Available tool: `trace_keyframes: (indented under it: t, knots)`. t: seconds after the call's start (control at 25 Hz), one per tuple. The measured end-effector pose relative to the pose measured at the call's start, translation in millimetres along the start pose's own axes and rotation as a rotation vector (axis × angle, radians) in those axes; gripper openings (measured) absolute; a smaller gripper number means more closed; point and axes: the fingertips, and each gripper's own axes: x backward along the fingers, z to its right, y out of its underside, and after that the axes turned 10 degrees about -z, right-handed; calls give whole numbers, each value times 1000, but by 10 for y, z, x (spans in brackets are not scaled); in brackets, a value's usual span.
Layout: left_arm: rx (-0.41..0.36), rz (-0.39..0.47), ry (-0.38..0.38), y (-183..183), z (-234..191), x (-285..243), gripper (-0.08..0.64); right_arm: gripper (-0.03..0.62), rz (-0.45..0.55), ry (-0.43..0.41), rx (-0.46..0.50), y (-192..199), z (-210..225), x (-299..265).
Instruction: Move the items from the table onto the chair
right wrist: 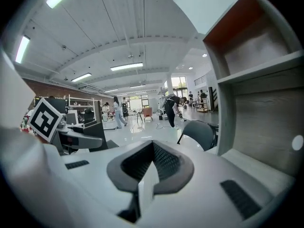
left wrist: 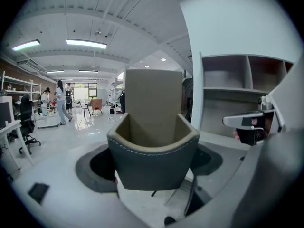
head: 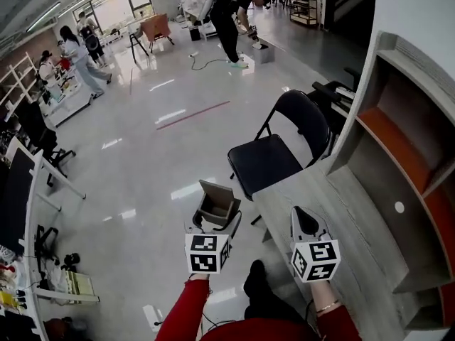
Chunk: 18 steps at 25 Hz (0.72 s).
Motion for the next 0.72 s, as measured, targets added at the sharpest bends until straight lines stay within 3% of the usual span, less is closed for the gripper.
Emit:
trace_keyframes:
  t: [0.32, 0.56, 0.72]
  knots:
    - [-45, -30, 38, -515, -796, -1200, 448, 6, 7, 14, -30, -600, 157, -1383]
    - [-102, -50, 125, -964, -954, -2170, 448, 6, -26, 136, -98, -749, 643, -1930]
    - [-217, -54, 285, -1179, -880, -2853, 448, 6, -28, 304, -181, -708, 864, -2123]
